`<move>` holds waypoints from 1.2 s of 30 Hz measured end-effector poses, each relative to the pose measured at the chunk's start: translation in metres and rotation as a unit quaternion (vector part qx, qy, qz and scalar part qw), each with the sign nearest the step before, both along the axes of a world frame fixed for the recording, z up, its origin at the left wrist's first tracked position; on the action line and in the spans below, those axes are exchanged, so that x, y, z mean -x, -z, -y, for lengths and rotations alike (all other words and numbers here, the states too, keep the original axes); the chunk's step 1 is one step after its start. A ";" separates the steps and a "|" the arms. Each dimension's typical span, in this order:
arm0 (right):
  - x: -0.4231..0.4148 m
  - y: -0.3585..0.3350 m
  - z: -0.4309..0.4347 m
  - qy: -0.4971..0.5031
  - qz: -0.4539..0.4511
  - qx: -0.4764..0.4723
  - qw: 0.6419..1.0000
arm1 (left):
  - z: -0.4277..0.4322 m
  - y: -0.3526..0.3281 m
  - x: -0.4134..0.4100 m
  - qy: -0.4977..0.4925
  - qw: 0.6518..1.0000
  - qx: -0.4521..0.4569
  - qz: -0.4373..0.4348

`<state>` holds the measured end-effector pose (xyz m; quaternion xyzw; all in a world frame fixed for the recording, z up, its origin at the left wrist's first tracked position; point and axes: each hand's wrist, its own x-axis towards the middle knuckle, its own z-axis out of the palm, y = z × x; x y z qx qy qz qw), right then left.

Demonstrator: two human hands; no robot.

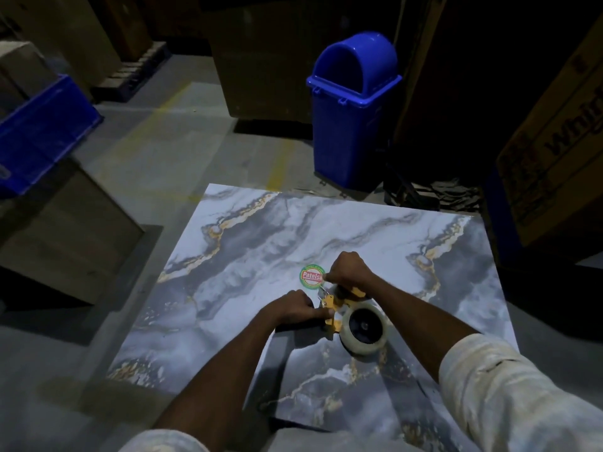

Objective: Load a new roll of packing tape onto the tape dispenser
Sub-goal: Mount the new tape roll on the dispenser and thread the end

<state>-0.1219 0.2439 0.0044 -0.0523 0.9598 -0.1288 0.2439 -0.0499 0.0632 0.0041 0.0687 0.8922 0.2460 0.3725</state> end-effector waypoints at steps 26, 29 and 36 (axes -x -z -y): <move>-0.058 -0.083 -0.037 0.008 -0.240 0.344 0.908 | -0.025 -0.067 -0.030 -0.329 0.897 -0.208 0.209; -0.062 -0.079 -0.040 0.003 -0.285 0.345 0.894 | -0.016 -0.065 -0.037 -0.376 0.831 -0.294 0.286; -0.083 -0.079 -0.021 -0.012 -0.350 0.351 0.869 | -0.029 -0.057 -0.065 -0.319 0.892 -0.281 0.155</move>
